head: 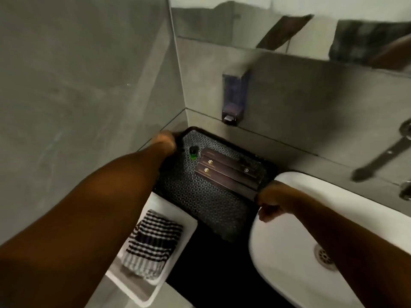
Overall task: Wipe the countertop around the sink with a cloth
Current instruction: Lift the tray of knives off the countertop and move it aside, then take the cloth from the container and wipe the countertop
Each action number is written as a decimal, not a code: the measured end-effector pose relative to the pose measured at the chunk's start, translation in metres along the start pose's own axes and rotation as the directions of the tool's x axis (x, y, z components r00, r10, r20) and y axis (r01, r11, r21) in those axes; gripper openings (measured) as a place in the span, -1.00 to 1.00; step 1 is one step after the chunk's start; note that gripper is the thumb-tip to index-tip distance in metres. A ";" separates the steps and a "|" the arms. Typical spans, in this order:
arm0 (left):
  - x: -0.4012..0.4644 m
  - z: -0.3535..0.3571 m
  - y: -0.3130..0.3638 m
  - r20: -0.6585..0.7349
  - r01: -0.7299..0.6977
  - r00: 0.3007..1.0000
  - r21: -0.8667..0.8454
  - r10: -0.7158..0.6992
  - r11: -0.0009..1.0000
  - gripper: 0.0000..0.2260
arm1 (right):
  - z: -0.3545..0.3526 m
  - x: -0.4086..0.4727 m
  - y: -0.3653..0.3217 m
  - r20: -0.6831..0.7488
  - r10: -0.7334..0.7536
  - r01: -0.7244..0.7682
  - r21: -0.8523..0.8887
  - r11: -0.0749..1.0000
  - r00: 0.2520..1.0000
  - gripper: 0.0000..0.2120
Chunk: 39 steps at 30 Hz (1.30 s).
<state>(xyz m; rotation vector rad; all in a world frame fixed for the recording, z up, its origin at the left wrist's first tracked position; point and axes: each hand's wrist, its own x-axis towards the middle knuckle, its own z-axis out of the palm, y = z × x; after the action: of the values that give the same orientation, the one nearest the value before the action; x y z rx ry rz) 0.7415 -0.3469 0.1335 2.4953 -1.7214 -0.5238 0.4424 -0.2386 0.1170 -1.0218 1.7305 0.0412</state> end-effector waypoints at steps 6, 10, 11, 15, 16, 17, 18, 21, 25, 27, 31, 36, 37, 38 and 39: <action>0.045 0.029 -0.016 0.030 -0.029 0.999 -0.025 0.030 0.999 -0.65 | 0.014 0.070 -0.040 0.018 0.059 -0.053 -0.258 0.965 0.998 -0.73; 0.068 0.053 -0.016 0.055 -0.049 0.997 -0.002 0.049 0.999 -0.64 | 0.017 0.112 -0.042 -0.020 0.105 -0.106 -0.285 0.953 0.994 -0.64; 0.074 0.060 -0.015 0.057 -0.051 0.997 -0.009 0.051 0.999 -0.64 | 0.018 0.121 -0.041 -0.030 0.121 -0.124 -0.294 0.948 0.992 -0.62; 0.088 0.078 -0.016 0.066 -0.046 0.997 -0.036 0.049 0.998 -0.64 | 0.025 0.140 -0.040 -0.033 0.133 -0.137 -0.310 0.941 0.991 -0.53; 0.093 0.083 -0.018 0.071 -0.034 0.997 -0.034 0.037 0.999 -0.64 | 0.028 0.146 -0.040 -0.029 0.132 -0.134 -0.313 0.940 0.991 -0.52; 0.096 0.088 -0.020 0.066 -0.026 0.997 -0.031 0.028 0.999 -0.64 | 0.031 0.150 -0.039 -0.024 0.132 -0.133 -0.316 0.939 0.991 -0.50; 0.098 0.092 -0.023 0.058 -0.020 0.998 -0.026 0.021 0.999 -0.65 | 0.033 0.154 -0.038 -0.018 0.136 -0.134 -0.318 0.939 0.991 -0.49; 0.106 0.104 -0.029 0.051 -0.025 0.998 -0.025 0.027 0.999 -0.67 | 0.038 0.159 -0.033 -0.015 0.148 -0.145 -0.321 0.936 0.989 -0.50; 0.106 0.115 -0.034 0.035 -0.045 0.998 -0.030 0.046 0.999 -0.67 | 0.040 0.156 -0.031 0.007 0.144 -0.134 -0.319 0.938 0.990 -0.57; 0.106 0.120 -0.039 0.014 -0.069 0.997 -0.036 0.070 0.997 -0.67 | 0.040 0.152 -0.030 0.021 0.128 -0.115 -0.311 0.943 0.992 -0.60; 0.105 0.125 -0.047 0.001 -0.076 0.997 -0.068 0.076 0.995 -0.67 | 0.038 0.148 -0.030 -0.023 -0.004 -0.002 -0.255 0.967 1.000 -0.65; 0.057 0.092 -0.054 -0.084 -0.119 0.991 -0.151 0.107 0.981 -0.67 | 0.066 0.098 -0.054 -0.260 -0.315 0.133 -0.540 0.831 0.913 -0.66; 0.043 0.084 -0.060 -0.116 -0.162 0.983 -0.202 0.141 0.966 -0.67 | 0.078 0.083 -0.064 -0.275 -0.384 0.164 -0.584 0.795 0.882 -0.67; 0.026 0.077 -0.071 -0.144 -0.199 0.975 -0.238 0.168 0.951 -0.67 | 0.096 0.068 -0.074 -0.236 -0.429 0.206 -0.617 0.759 0.872 -0.69; 0.008 0.073 -0.084 -0.150 -0.215 0.972 -0.271 0.180 0.938 -0.70 | 0.115 0.055 -0.082 -0.152 -0.456 0.264 -0.642 0.720 0.877 -0.73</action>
<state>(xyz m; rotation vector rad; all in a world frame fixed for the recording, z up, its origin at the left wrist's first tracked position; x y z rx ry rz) 0.7961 -0.3129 0.0429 2.0845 -1.6888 -0.5441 0.5799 -0.2682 0.0605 -1.9321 1.7888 0.2095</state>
